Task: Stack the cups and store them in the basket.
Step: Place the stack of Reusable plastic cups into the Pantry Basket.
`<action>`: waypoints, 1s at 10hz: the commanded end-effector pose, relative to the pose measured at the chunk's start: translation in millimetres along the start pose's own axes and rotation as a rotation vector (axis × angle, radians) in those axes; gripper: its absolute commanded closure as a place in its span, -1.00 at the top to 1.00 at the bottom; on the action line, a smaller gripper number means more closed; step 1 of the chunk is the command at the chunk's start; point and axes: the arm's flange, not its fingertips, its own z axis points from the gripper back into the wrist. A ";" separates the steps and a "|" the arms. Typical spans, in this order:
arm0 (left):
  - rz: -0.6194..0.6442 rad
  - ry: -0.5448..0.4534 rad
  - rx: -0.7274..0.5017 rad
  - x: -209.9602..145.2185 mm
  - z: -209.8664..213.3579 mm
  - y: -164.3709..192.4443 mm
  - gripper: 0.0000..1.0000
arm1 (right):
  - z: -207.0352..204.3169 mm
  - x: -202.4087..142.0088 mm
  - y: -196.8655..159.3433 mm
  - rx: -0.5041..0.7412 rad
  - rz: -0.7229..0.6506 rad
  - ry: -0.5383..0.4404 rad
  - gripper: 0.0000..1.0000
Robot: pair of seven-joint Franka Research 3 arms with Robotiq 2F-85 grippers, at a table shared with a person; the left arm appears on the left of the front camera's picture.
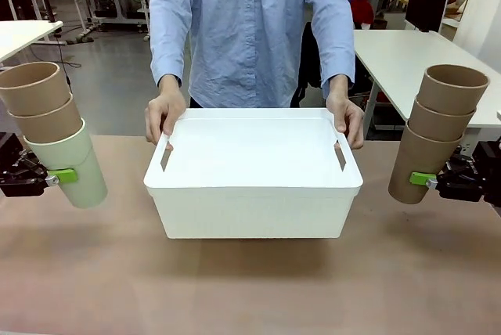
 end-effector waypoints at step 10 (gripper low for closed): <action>0.049 0.073 0.059 54.4 -19.0 1.2 0.76 | 2.1 3.6 0.7 0.001 0.010 0.005 0.69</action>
